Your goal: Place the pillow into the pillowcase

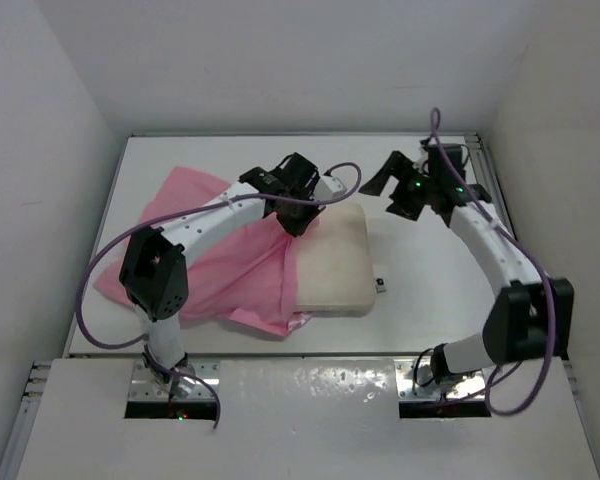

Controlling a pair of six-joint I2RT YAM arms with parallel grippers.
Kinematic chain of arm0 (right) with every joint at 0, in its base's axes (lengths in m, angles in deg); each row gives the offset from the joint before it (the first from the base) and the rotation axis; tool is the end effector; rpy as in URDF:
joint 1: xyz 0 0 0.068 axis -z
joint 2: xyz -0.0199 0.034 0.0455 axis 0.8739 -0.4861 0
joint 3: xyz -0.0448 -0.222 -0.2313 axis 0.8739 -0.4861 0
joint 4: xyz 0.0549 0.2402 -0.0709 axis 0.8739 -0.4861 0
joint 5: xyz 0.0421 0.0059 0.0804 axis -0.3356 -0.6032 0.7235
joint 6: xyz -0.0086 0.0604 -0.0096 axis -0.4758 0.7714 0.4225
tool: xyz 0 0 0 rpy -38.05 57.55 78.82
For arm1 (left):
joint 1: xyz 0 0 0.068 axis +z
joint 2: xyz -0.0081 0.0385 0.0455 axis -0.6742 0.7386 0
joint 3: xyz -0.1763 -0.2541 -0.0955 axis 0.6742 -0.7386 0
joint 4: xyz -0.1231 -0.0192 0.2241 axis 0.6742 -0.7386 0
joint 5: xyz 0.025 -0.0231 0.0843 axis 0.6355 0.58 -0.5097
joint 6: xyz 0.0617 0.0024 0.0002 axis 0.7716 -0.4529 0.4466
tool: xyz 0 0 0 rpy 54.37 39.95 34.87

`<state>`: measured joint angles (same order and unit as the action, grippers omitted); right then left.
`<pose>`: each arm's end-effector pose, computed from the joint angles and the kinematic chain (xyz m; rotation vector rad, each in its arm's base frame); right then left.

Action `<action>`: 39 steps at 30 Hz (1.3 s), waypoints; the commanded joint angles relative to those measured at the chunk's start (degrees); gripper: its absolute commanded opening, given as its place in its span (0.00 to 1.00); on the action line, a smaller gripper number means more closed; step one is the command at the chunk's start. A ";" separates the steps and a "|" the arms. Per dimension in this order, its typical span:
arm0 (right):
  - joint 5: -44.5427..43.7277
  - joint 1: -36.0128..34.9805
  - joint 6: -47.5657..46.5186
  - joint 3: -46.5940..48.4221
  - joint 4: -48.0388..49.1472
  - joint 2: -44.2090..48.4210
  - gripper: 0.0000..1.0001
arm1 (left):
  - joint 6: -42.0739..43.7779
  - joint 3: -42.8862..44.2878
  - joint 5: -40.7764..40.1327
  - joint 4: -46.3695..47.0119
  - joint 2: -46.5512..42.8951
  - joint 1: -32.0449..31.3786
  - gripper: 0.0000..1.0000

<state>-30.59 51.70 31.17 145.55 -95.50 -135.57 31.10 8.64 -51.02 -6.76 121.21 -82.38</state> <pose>0.3377 0.0723 0.3226 0.5821 2.3508 0.9139 0.3036 -0.2628 0.3267 1.3568 2.2571 -0.2976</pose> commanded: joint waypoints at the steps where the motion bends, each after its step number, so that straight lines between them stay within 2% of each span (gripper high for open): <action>1: -4.26 3.67 -3.92 -6.77 -5.44 11.29 0.99 | -4.76 3.13 2.58 2.15 1.30 1.75 0.00; 3: -6.11 3.42 -2.61 -11.71 -3.43 18.24 0.99 | -4.76 2.79 3.80 1.89 1.74 2.28 0.00; 4: -5.59 2.63 -0.68 -17.13 -1.07 21.48 0.99 | -5.11 2.96 4.24 1.89 2.18 2.46 0.00; 9: -3.75 0.86 3.11 -32.54 8.78 24.42 0.99 | -4.94 4.27 4.34 1.10 2.63 1.84 0.00; 11: -2.34 0.86 2.86 -33.71 13.62 22.23 0.99 | -4.59 4.45 3.03 1.10 2.63 1.67 0.00; 14: -1.90 0.86 -1.17 -29.86 14.34 13.54 0.99 | -4.59 4.98 1.36 1.10 2.27 1.75 0.00; 16: 0.55 0.34 -2.59 -25.20 15.12 6.42 0.99 | -4.59 5.16 0.91 1.36 2.01 2.02 0.00; 19: 5.55 -1.59 -1.99 -25.62 20.72 0.88 0.96 | -4.32 5.68 1.17 2.85 2.62 2.63 0.00; 21: 7.06 -3.70 0.11 -29.38 25.65 -0.28 0.84 | -4.23 7.08 1.87 3.21 4.19 3.07 0.00; 22: 8.46 -4.40 0.91 -30.62 29.68 -1.07 0.74 | -4.23 8.13 2.05 3.21 4.90 3.16 0.00; 23: 9.00 -5.72 2.75 -31.85 31.72 -1.16 0.49 | -3.80 10.41 2.40 2.60 6.30 3.25 0.00; 25: 9.09 -7.13 4.25 -34.40 35.23 0.23 0.14 | -3.45 14.01 3.71 2.33 7.45 3.07 0.00; 26: 8.83 -8.61 5.65 -35.02 36.38 1.12 0.00 | -3.36 15.25 4.68 1.80 8.33 3.07 0.00; 28: 7.52 -10.03 7.85 -38.35 43.02 4.27 0.00 | -2.57 17.36 7.92 1.10 8.51 2.46 0.00; 30: 4.54 -11.44 15.04 -44.24 50.68 10.07 0.00 | -1.08 19.39 10.39 -0.83 8.51 1.23 0.00; 31: -0.27 -12.05 17.94 -46.26 58.03 11.92 0.00 | 1.45 19.92 12.49 -1.62 8.51 -0.60 0.00; 33: -5.65 -13.02 23.76 -50.14 63.35 16.05 0.00 | 4.54 20.71 15.91 -4.26 7.99 -2.89 0.00; 37: -20.50 -19.94 25.09 -51.81 58.82 20.37 0.00 | 4.65 19.40 18.75 -3.57 7.64 -3.26 0.01; 38: -26.45 -21.10 26.39 -52.86 58.11 21.50 0.00 | 4.38 18.61 18.32 -1.73 7.29 -2.91 0.05; 39: -29.03 -22.33 27.80 -53.48 57.76 21.86 0.00 | 3.51 16.95 17.62 -0.76 7.20 -1.77 0.24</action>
<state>-48.45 33.49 53.12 92.24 -46.11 -116.51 34.14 26.19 -38.78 -14.82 130.78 -84.54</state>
